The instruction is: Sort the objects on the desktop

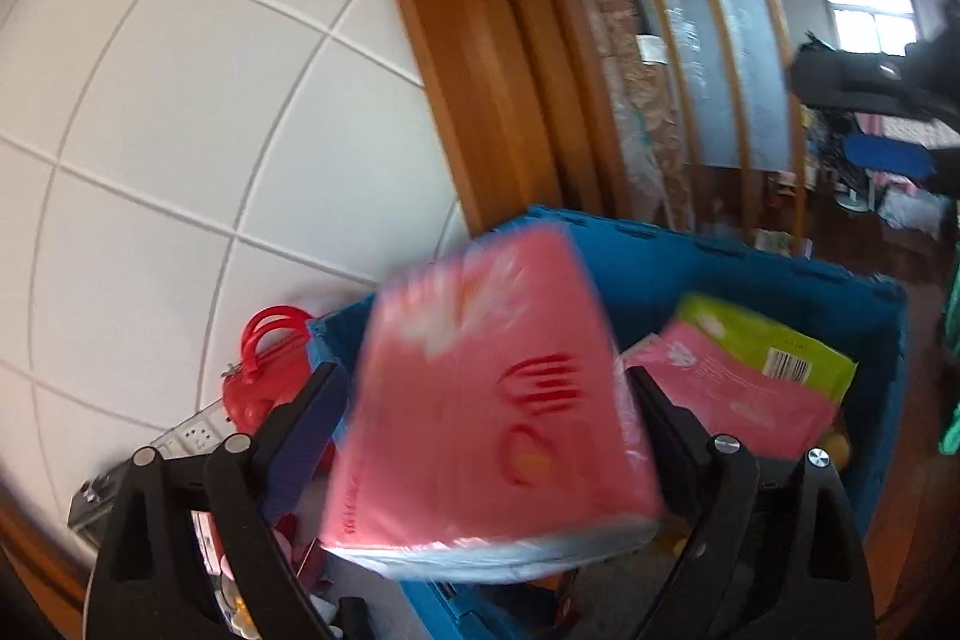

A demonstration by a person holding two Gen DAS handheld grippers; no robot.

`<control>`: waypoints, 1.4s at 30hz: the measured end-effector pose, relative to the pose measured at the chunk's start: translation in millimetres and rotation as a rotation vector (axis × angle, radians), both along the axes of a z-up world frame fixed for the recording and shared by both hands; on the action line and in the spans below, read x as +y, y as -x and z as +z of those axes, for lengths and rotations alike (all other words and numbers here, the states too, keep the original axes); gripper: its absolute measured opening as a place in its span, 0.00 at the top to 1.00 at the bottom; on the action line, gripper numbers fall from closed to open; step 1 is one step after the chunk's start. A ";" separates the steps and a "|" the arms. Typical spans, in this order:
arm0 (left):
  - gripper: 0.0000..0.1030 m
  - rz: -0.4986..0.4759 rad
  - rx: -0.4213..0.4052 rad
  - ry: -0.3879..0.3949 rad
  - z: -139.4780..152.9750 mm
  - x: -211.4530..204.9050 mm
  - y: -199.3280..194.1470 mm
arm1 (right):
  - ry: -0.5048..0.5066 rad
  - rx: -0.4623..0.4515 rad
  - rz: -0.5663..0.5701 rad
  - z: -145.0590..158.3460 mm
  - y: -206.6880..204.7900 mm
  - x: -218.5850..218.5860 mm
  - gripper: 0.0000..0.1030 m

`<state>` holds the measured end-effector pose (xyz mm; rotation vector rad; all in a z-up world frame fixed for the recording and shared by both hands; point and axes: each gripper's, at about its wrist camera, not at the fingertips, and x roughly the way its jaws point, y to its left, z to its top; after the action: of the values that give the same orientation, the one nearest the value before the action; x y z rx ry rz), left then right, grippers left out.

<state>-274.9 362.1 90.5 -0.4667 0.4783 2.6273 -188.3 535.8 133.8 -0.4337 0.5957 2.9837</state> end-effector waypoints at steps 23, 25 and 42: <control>0.08 0.167 0.066 -0.075 17.2 -21.6 -28.6 | 0.005 0.052 0.075 -17.4 -41.4 -4.6 0.00; 0.08 0.177 0.064 -0.086 14.1 -27.9 -33.5 | 0.014 0.041 0.081 -22.4 -44.1 -6.6 0.00; 0.05 0.221 0.059 -0.134 0.8 -147.5 -125.0 | -0.009 -0.002 -0.017 -39.4 -143.1 -100.9 0.00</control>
<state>-149.9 214.6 91.3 -0.4219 0.2799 2.8695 -45.2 434.9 94.4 -0.4279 0.5820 2.9681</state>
